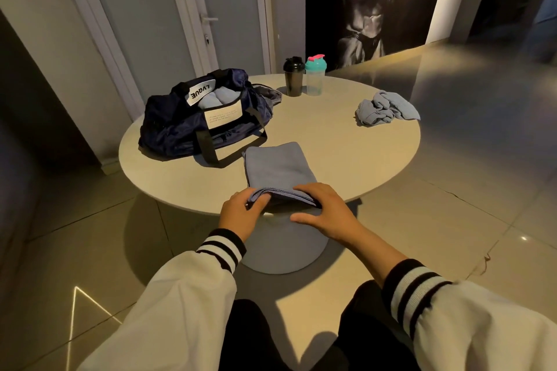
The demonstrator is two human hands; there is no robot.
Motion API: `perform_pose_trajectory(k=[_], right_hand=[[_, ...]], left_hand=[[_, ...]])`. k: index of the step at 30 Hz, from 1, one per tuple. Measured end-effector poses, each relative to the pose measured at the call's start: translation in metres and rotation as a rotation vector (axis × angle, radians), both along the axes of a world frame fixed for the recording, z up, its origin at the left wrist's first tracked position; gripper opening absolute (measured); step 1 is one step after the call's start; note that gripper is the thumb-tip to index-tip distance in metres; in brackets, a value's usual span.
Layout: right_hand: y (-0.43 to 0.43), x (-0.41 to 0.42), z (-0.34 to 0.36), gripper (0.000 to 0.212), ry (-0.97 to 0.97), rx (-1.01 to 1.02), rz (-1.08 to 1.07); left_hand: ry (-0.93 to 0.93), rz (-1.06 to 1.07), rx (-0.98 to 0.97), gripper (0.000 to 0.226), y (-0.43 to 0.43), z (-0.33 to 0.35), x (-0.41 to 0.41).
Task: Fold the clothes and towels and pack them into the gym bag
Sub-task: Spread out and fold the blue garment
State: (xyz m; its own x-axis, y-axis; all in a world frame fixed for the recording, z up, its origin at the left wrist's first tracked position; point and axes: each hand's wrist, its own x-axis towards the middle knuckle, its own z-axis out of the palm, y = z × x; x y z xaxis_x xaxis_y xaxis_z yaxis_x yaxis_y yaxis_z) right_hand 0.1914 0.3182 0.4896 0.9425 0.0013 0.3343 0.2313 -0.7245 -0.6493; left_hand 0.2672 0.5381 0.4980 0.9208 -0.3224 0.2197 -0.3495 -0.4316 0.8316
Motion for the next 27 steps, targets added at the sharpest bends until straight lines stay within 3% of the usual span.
perform_pose_trajectory(k=[3, 10, 16, 21, 22, 25, 27], right_hand=[[-0.002, 0.01, 0.01, 0.049, -0.034, -0.02, -0.062], [0.007, 0.046, 0.049, 0.014, 0.005, 0.372, -0.147], [0.007, 0.085, 0.05, 0.02, 0.049, 0.51, -0.211], [0.011, 0.092, 0.04, 0.017, 0.118, 0.616, -0.144], [0.012, 0.092, 0.039, 0.025, 0.121, 0.6, -0.14], [0.012, 0.095, 0.031, 0.074, 0.096, 0.593, -0.195], [0.009, 0.095, 0.021, 0.078, 0.024, 0.621, -0.217]], left_hand=[[0.029, 0.047, -0.072, 0.021, -0.006, 0.011, 0.001], [0.1, 0.061, -0.275, 0.027, -0.011, 0.029, 0.022], [0.125, 0.043, -0.166, 0.045, -0.012, 0.011, 0.054], [0.164, 0.154, -0.178, 0.031, -0.033, 0.013, 0.08], [0.157, 0.18, -0.163, 0.032, -0.037, 0.013, 0.083], [0.14, 0.221, -0.168, 0.039, -0.042, 0.007, 0.089], [0.137, 0.237, -0.22, 0.046, -0.041, 0.002, 0.092]])
